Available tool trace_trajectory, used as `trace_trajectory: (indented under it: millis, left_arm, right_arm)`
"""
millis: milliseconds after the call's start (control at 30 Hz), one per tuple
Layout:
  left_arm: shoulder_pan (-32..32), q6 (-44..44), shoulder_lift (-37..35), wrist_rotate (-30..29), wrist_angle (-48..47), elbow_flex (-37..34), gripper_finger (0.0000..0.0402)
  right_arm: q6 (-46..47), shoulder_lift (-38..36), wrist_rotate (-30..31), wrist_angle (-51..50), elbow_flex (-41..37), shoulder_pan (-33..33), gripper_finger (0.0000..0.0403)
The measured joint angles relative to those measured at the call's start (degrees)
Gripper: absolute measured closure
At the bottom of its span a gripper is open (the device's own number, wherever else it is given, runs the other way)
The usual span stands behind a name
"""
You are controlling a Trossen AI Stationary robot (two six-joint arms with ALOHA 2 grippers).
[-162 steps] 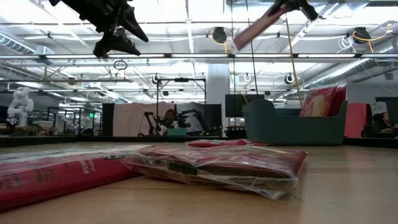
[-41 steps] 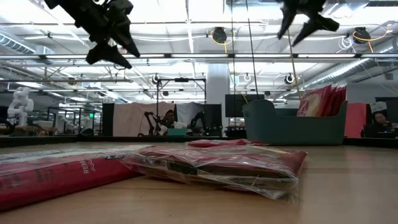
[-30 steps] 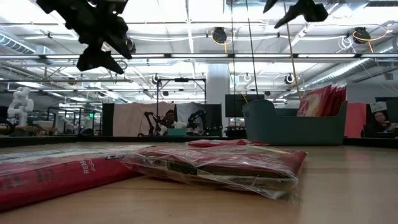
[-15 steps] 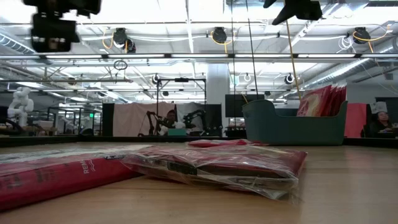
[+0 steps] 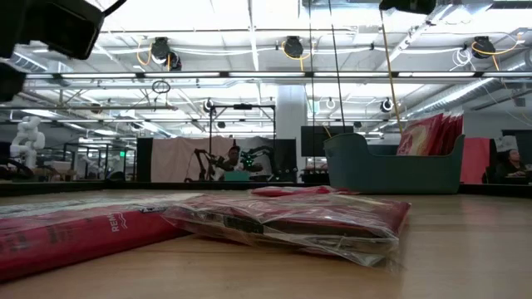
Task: Sort popcorn bags into baskets
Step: Put the popcorn bag into the blue bin
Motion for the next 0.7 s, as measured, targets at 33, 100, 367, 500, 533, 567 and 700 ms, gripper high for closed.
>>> trace_trajectory:
  millis: [33, 100, 367, 500, 533, 567, 700]
  left_arm:
    - [-0.66, -1.31, 0.95, 0.00, 1.10, 0.06, 0.0079]
    - [-1.95, -3.83, 2.50, 0.13, 2.66, 0.16, 0.0092]
    - [-5.29, -10.36, 9.31, -3.72, 11.73, 0.19, 0.0132]
    - [-5.29, -12.59, 13.50, -4.07, 18.55, 0.25, 0.0146]
    - [-5.30, -13.29, 14.66, -4.02, 19.92, 0.24, 0.0149]
    - [-5.33, -14.16, 15.85, -3.97, 21.67, 0.24, 0.0152]
    - [-5.27, -18.91, 19.62, -2.35, 23.44, 0.24, 0.0164]
  right_arm:
    - [-1.14, 0.00, -0.01, 0.00, 0.00, 0.57, 0.0202]
    - [-3.81, 0.00, -0.02, -0.02, 0.00, 1.37, 0.0203]
    - [-7.35, 0.00, -5.36, -0.42, 0.00, 2.39, 0.0203]
    - [-9.77, 0.02, -5.46, -0.48, 0.00, 2.37, 0.0203]
    - [-10.93, 0.02, -5.49, -0.46, 0.00, 2.35, 0.0203]
    - [-12.16, 0.00, -5.49, -0.48, 0.00, 2.31, 0.0203]
    - [-16.46, 0.02, -5.59, -0.52, 0.00, 2.33, 0.0203]
